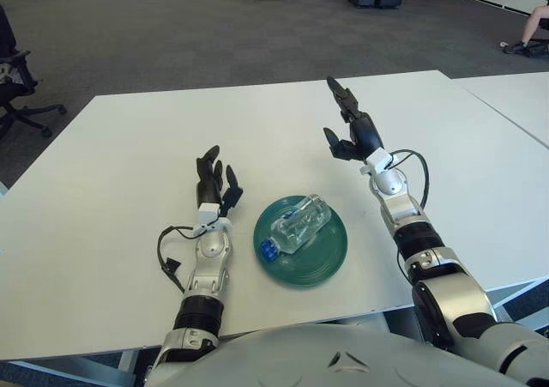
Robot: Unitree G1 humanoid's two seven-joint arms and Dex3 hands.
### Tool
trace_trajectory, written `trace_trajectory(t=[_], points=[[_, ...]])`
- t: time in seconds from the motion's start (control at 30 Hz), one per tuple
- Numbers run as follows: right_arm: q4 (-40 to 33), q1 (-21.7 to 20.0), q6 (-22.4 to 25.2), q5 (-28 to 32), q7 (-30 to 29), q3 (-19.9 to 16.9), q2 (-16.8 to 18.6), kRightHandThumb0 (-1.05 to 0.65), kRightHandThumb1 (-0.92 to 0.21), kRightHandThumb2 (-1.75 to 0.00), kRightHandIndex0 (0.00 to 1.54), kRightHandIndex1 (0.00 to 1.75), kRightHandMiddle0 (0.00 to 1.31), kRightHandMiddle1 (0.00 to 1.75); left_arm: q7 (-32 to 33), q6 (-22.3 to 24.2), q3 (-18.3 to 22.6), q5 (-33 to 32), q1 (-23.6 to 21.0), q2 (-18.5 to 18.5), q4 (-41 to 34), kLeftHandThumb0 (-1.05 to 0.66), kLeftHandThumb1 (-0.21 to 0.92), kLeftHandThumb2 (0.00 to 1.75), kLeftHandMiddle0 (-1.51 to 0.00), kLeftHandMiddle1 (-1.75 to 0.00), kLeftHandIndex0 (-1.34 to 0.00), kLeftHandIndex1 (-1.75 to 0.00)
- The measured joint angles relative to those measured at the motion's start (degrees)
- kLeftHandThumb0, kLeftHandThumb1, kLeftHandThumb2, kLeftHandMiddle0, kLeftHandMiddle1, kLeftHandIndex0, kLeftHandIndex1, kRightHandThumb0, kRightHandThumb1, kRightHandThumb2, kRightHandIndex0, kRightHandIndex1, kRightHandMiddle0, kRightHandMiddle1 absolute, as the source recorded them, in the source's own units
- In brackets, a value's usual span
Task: Put the bottle into the plate.
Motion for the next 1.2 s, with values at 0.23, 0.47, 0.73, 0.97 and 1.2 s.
trace_trajectory(t=[0.23, 0.47, 0.73, 0.97, 1.2], points=[[11.2, 2.4, 2.8, 1.8, -4.8, -2.7, 4.6, -0.68, -0.92, -0.65, 0.19, 0.07, 0.0, 0.45, -0.3, 0.2, 0.0, -0.1, 0.0, 0.2, 0.0, -0.82, 0.92, 0.83, -0.38, -0.01, 0.0, -0.89], [21.1, 3.5, 3.2, 2.0, -8.2, -4.5, 6.0, -0.6, -0.92, -0.62, 0.25, 0.08, 0.0, 0.53, -0.7, 0.3, 0.2, -0.4, 0.0, 0.4, 0.0, -0.81, 0.92, 0.83, -0.36, 0.0, 0.0, -0.85], [27.9, -0.2, 0.5, 3.1, -10.7, -8.1, 4.7, -0.54, -0.92, -0.62, 0.3, 0.09, 0.0, 0.58, -1.3, 0.5, 0.1, -0.5, 0.0, 0.4, 0.0, -0.8, 0.92, 0.83, -0.35, 0.0, 0.0, -0.83], [33.4, -2.3, 0.5, 4.3, -10.4, -10.3, 4.3, -0.55, -0.92, -0.66, 0.33, 0.09, 0.0, 0.63, -1.4, 1.0, 0.3, -0.5, 0.0, 0.4, 0.0, -0.8, 0.92, 0.83, -0.34, 0.0, 0.0, -0.82], [35.2, -3.5, 0.5, 4.4, -9.4, -11.3, 4.3, -0.58, -0.92, -0.7, 0.32, 0.08, 0.0, 0.66, -1.7, 1.3, 0.4, -0.5, 0.0, 0.6, -0.3, -0.8, 0.92, 0.83, -0.34, 0.0, 0.0, -0.82]])
